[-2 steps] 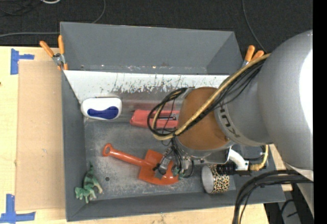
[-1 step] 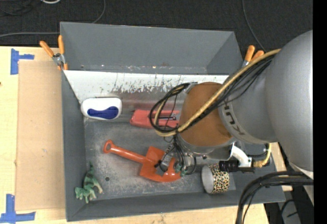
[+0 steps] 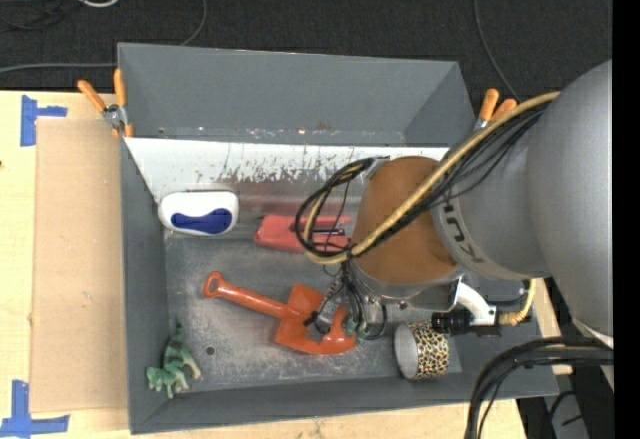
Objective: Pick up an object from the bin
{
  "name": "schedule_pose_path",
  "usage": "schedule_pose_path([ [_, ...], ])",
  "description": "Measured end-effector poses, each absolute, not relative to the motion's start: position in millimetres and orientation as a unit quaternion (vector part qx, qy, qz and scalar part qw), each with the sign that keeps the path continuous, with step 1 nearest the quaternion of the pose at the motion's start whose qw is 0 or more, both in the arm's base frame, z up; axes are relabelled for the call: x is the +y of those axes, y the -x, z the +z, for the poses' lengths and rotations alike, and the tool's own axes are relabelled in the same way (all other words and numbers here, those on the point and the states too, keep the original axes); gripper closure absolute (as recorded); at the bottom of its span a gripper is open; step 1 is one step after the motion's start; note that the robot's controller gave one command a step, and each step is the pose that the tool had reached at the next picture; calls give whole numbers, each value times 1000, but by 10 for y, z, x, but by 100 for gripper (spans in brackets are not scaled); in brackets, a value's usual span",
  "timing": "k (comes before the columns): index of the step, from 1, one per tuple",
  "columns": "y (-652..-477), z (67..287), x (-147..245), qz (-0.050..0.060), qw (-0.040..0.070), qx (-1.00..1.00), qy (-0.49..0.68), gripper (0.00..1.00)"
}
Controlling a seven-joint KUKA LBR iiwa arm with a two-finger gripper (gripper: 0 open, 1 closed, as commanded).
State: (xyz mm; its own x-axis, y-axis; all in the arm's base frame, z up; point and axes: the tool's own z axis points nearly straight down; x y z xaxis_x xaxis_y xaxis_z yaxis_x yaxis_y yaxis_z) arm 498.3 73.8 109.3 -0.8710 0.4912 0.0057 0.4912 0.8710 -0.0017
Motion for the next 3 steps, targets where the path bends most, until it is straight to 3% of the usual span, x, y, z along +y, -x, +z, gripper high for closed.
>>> schedule_pose_path([
  [1, -4977, 1169, 736, 0, 4, -967, 254, 100],
  [2, -4953, 1383, 731, 3, 9, -968, 253, 100],
  [3, -4973, 1716, 733, 1, 7, -968, 251, 100],
])
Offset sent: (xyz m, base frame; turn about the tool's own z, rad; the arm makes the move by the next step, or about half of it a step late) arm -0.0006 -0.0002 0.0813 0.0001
